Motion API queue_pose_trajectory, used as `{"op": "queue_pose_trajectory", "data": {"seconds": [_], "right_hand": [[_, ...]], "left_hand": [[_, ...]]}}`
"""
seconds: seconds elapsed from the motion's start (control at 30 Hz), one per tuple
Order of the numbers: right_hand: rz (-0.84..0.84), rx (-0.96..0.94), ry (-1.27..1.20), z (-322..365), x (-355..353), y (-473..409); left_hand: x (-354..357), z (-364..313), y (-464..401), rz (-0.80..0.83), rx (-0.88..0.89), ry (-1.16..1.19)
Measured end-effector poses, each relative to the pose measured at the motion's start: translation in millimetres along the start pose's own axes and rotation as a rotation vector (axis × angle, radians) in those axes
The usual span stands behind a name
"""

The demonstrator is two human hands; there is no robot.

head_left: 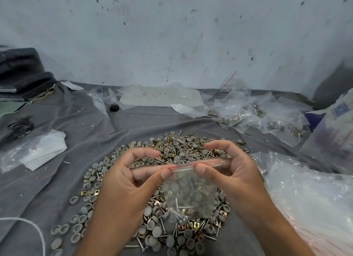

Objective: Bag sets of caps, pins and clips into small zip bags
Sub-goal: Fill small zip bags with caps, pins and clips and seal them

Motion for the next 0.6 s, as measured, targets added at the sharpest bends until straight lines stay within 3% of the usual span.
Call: {"op": "queue_pose_trajectory", "data": {"seconds": [0.2,0.4,0.47,0.53,0.6], "right_hand": [[-0.143,0.059,0.136,14.1,-13.1,-43.6],[-0.69,0.062,-0.037,25.7,-123.9,-127.7],[-0.826,0.106,0.013,23.5,-163.8,-132.8],[-0.802,0.188,0.253,17.9,-190.0,-123.7],[-0.571,0.297,0.605,10.7,-199.1,-100.6]], "left_hand": [[0.3,8.5,-1.9,-0.069,-0.021,-0.063],[-0.4,9.1,-1.4,-0.088,-0.027,-0.087],[-1.1,8.7,-0.4,-0.094,-0.034,-0.098],[-1.7,8.6,0.1,-0.096,-0.038,-0.115],[-2.0,8.4,-0.1,-0.097,-0.041,-0.135]]}}
Point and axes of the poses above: each hand's wrist, its own y-axis away from the middle knuckle, its own x-axis out of the palm, z = x × y, the point moved 3 cm from there along -y, towards the middle knuckle, and after that the axes turned 8 degrees about x, right-handed, at the moved point
